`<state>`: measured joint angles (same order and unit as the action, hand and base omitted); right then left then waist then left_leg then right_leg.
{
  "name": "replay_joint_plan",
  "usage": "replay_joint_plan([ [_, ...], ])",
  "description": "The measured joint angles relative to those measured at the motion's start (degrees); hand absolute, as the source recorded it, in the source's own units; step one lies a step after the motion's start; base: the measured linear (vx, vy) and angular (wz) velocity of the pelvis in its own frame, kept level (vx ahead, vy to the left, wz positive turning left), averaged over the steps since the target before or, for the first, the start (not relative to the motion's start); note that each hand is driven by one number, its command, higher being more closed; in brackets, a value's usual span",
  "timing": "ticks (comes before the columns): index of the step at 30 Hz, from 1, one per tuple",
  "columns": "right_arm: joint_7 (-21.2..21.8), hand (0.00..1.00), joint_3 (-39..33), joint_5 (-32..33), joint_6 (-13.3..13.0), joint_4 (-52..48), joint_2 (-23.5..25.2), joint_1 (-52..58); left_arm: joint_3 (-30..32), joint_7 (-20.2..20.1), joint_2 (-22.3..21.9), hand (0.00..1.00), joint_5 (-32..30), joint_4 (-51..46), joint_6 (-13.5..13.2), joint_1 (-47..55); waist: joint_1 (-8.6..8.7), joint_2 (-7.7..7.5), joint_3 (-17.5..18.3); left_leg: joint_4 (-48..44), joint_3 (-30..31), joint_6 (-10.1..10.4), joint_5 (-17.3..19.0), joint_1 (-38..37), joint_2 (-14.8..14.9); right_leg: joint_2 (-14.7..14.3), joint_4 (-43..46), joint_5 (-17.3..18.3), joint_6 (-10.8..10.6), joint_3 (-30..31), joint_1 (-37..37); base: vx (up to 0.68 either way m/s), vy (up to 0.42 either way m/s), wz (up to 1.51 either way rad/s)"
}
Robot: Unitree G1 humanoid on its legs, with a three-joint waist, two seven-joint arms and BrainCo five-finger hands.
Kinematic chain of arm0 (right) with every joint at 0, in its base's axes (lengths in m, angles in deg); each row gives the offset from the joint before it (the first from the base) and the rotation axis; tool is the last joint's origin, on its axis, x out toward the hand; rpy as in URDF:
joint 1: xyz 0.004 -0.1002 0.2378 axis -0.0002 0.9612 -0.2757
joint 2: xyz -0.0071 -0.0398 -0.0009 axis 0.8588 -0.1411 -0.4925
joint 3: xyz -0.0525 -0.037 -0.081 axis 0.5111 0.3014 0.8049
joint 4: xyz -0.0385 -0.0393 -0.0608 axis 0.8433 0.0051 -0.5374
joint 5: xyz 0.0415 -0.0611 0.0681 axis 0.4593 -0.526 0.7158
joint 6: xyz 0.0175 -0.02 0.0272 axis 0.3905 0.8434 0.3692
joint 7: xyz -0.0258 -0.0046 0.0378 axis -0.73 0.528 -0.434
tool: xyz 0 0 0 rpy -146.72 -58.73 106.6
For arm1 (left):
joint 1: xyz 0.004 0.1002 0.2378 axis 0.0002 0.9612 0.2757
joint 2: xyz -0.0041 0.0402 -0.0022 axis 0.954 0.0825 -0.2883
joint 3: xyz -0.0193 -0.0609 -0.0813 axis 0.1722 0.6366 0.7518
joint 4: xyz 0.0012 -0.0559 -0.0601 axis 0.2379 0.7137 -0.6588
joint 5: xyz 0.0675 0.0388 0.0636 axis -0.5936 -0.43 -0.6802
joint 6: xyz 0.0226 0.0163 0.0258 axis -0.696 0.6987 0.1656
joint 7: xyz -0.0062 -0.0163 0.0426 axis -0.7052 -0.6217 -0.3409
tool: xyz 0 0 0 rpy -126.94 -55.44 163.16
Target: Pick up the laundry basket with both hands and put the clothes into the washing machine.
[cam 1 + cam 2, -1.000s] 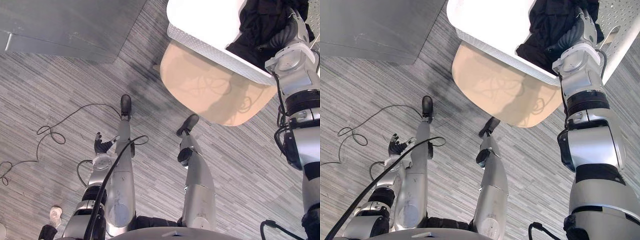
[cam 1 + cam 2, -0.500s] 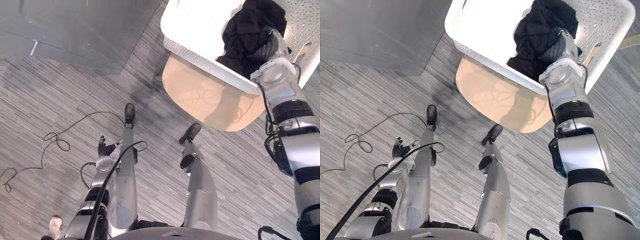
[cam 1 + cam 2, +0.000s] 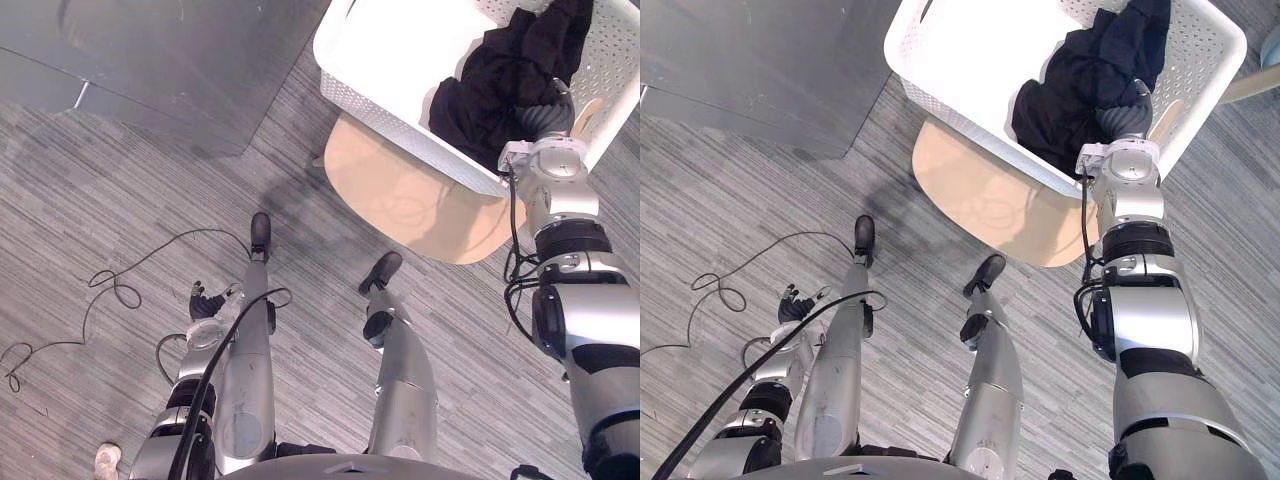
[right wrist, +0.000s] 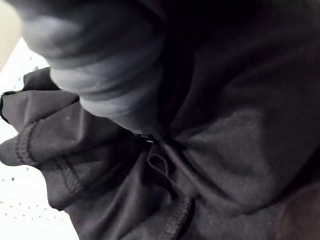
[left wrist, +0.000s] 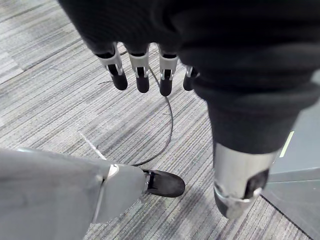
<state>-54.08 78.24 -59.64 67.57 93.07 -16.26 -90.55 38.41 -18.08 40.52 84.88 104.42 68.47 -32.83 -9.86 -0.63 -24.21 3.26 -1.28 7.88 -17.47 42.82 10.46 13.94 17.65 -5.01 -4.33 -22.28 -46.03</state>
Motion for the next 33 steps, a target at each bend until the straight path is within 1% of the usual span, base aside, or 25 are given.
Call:
replay_joint_plan([
  [2,-0.6,1.00,-2.1,4.1,-0.4,-0.5,1.0,0.0,0.2,0.0,-0.3,0.00,0.7,-0.3,0.1,0.0,0.25,0.00,0.0,-0.1,-0.1,0.0,0.0,0.0,0.0,0.1,0.2,0.0,0.0,0.0,-0.1,0.01,-0.092,0.02],
  [4,-2.1,1.00,-4.6,11.3,-1.4,-2.2,2.7,0.4,0.3,0.2,-0.8,0.00,1.0,-0.8,0.2,0.2,0.73,0.00,0.0,-0.2,-0.2,0.0,0.0,-0.1,0.0,0.5,1.1,0.3,0.1,0.0,-0.3,0.01,-0.092,0.04],
  [5,-2.5,1.00,-5.4,14.3,-1.9,-2.7,3.2,0.8,0.4,0.4,-1.1,0.00,1.1,-0.9,0.2,0.2,0.81,0.00,0.0,-0.2,-0.2,0.0,0.0,-0.1,-0.1,0.7,1.5,0.6,0.2,0.0,-0.3,0.00,-0.067,0.05],
  [6,-2.9,1.00,-6.0,15.9,-2.2,-3.1,3.6,1.1,0.4,0.4,-1.3,0.00,1.1,-1.0,0.2,0.2,0.84,0.00,0.0,-0.3,-0.2,0.0,0.0,-0.2,-0.1,0.7,1.6,0.7,0.2,0.0,-0.3,0.00,-0.088,0.04],
  [7,-3.7,1.00,-6.9,19.5,-2.8,-4.7,4.6,1.5,0.4,0.5,-1.6,0.00,1.1,-1.0,0.2,0.2,1.00,-0.01,0.0,-0.4,-0.2,0.0,0.0,-0.2,-0.1,0.8,1.9,0.8,0.3,0.0,-0.3,0.00,-0.088,0.02],
  [10,-4.2,1.00,-7.5,24.4,-3.9,-7.6,5.7,2.9,0.4,0.6,-1.9,0.00,1.8,-1.0,0.3,0.2,1.20,-0.03,0.0,-0.5,-0.2,0.0,0.0,-0.7,-0.1,1.0,3.1,1.4,0.3,0.1,-0.3,0.00,-0.096,0.03],
  [11,-4.2,1.00,-8.6,26.8,-4.4,-9.9,7.1,3.4,0.4,0.9,-2.0,0.00,2.1,-1.3,0.3,0.5,1.47,-0.03,0.0,-0.5,-0.3,0.0,0.0,-1.1,-0.1,1.2,3.9,1.8,0.4,0.3,-0.3,-0.01,-0.096,0.02],
  [12,-4.3,1.00,-8.8,27.3,-4.7,-11.0,7.5,3.4,0.4,1.0,-2.0,0.00,2.1,-1.6,0.3,0.6,1.61,-0.03,0.0,-0.7,-0.3,0.0,0.0,-1.2,-0.1,1.2,4.1,1.9,0.5,0.4,-0.3,-0.01,-0.114,0.01],
  [14,-4.6,1.00,-9.0,29.4,-5.9,-15.3,8.9,3.6,0.3,1.3,-2.0,0.00,2.1,-2.8,0.4,0.9,2.34,-0.06,0.0,-1.3,-0.4,0.0,0.0,-1.5,-0.1,1.3,5.1,2.2,0.7,0.7,-0.3,-0.02,-0.091,0.01],
  [16,-5.6,1.00,-9.2,30.5,-6.9,-17.7,9.4,4.1,0.1,1.4,-2.0,0.00,2.1,-3.1,0.4,0.9,2.42,-0.06,0.0,-1.8,-0.4,0.0,0.3,-1.9,-0.1,1.7,6.1,2.8,0.6,1.0,-0.1,-0.02,-0.083,0.05],
  [17,-6.2,1.00,-9.4,31.5,-7.8,-19.4,9.9,4.6,0.1,1.4,-2.0,0.00,2.1,-3.1,0.4,0.9,2.48,-0.07,0.0,-2.9,-0.4,0.1,0.8,-2.0,-0.2,1.8,6.9,3.2,0.7,1.2,0.2,-0.04,-0.094,0.09],
  [19,-6.3,1.00,-11.0,32.5,-9.0,-22.4,11.2,5.6,0.1,1.5,-1.9,0.00,2.1,-3.1,0.6,1.1,2.58,-0.11,-0.1,-4.2,-0.2,0.0,1.5,-2.4,-0.3,2.2,8.4,4.1,0.9,1.2,0.6,-0.05,-0.086,0.11],
  [20,-6.5,1.00,-11.2,33.6,-9.8,-22.6,11.7,5.6,0.1,1.4,-1.9,0.00,2.1,-3.0,0.9,1.4,2.91,-0.14,-0.1,-4.2,-0.2,0.0,1.5,-3.5,-0.4,2.5,9.4,4.7,0.9,1.2,1.4,-0.04,-0.069,0.11],
  [21,-6.6,1.00,-11.3,33.7,-9.9,-22.6,11.9,5.6,0.1,1.4,-1.9,0.00,2.1,-3.0,0.9,1.6,2.97,-0.19,-0.1,-4.2,-0.2,0.0,1.6,-3.8,-0.4,2.5,9.6,4.9,0.9,1.2,1.7,-0.03,-0.070,0.15],
  [22,-6.8,1.00,-11.7,33.8,-10.4,-23.0,12.9,5.7,0.1,1.4,-1.8,0.00,2.1,-2.9,1.0,2.3,3.48,-0.25,-0.1,-4.1,-0.2,0.4,1.8,-5.0,-0.5,2.7,10.0,5.5,0.7,1.1,2.7,-0.03,-0.055,0.09],
  [23,-6.9,1.00,-11.9,33.8,-10.6,-23.8,13.3,6.0,0.1,1.4,-1.8,0.00,2.1,-2.8,1.1,2.6,3.60,-0.28,-0.2,-4.1,-0.2,0.4,1.9,-5.5,-0.5,2.8,10.2,5.9,0.5,1.2,3.2,-0.03,-0.068,0.09],
  [25,-7.6,1.00,-11.9,33.8,-11.6,-27.8,13.7,7.8,0.2,1.4,-1.6,0.00,2.1,-2.2,1.6,3.2,3.60,-0.30,-0.2,-4.1,-0.3,0.5,2.0,-7.0,-0.5,2.9,10.6,6.5,0.1,1.2,4.5,-0.04,-0.063,0.05],
  [27,-7.9,1.00,-12.0,34.4,-12.2,-29.5,13.8,8.0,0.3,1.4,-1.5,0.00,2.1,-1.8,2.1,3.7,3.82,-0.34,-0.2,-3.9,-0.3,0.5,2.0,-8.0,-0.6,3.1,10.6,6.7,-0.1,1.2,5.4,-0.02,-0.049,0.05],
  [28,-8.0,1.00,-12.4,34.5,-12.6,-30.6,14.2,8.3,0.4,1.4,-1.5,0.00,2.1,-1.7,2.6,4.3,3.93,-0.40,-0.2,-3.5,-0.4,0.5,2.0,-9.6,-0.8,3.3,10.9,7.0,-0.3,1.2,6.6,0.01,-0.060,0.12],
  [30,-8.1,1.00,-14.0,34.5,-13.0,-33.2,15.9,9.9,0.4,1.3,-1.6,0.00,2.1,-1.7,2.7,5.3,4.02,-0.49,-0.3,-2.9,-0.4,0.4,2.1,-12.5,-1.2,3.9,11.5,7.5,-0.1,1.1,9.3,0.02,-0.058,0.15],
  [33,-8.0,1.00,-14.1,34.5,-13.6,-36.7,18.4,12.5,0.6,1.1,-1.5,0.00,2.1,-1.8,2.6,7.0,4.02,-0.76,-0.2,-2.4,-0.6,0.3,3.1,-17.8,-1.7,4.4,11.3,8.7,-0.9,1.1,14.4,0.03,-0.057,0.08],
])
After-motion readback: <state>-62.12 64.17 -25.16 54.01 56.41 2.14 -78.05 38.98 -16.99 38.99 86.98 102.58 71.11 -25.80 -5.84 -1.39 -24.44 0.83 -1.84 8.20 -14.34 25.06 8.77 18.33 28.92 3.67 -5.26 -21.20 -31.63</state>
